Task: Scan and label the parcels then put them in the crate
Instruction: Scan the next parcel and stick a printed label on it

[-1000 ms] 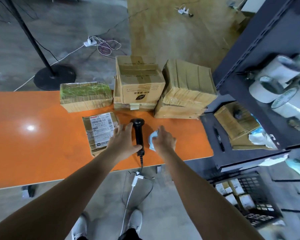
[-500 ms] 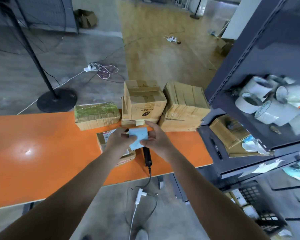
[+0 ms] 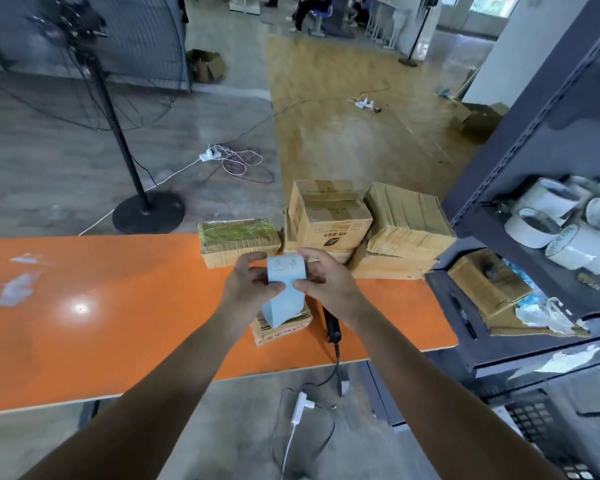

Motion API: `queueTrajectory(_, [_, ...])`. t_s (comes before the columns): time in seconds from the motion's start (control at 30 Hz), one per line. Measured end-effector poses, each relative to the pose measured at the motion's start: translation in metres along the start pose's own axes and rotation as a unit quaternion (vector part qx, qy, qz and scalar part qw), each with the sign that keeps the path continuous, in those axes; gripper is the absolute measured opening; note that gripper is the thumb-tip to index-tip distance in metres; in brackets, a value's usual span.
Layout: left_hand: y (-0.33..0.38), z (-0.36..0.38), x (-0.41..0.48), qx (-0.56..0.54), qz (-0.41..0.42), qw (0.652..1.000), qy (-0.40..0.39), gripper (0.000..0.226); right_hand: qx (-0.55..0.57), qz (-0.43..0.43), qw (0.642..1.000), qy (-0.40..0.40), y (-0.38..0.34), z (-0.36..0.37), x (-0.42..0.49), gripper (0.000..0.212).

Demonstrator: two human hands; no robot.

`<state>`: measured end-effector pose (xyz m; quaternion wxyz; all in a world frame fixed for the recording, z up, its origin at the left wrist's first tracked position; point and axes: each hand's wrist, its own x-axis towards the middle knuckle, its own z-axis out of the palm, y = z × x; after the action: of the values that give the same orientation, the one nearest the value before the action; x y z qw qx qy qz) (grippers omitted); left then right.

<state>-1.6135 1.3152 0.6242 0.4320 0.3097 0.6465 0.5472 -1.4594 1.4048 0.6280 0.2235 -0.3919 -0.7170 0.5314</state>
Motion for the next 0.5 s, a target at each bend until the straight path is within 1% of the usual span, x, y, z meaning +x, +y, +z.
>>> queueTrajectory(0.13, [-0.002,-0.009,-0.004,0.063,0.054,0.997,0.001,0.057,0.03,-0.007,0.999,0.039,-0.003,0.007,0.003,0.035])
queueTrajectory(0.23, [-0.003,-0.012,-0.005,0.096,0.073,0.993,0.0,0.055,-0.003,-0.019,0.998,0.061,-0.002,0.01,0.007,0.026])
queueTrajectory(0.33, [-0.003,-0.015,-0.004,0.123,0.086,0.989,-0.002,0.055,-0.037,-0.018,0.997,0.068,-0.005,0.013,0.009,0.024])
queueTrajectory(0.5, [-0.003,-0.015,-0.002,0.202,0.117,0.972,-0.013,0.054,-0.067,-0.012,0.994,0.087,-0.003,0.014,0.01,0.021])
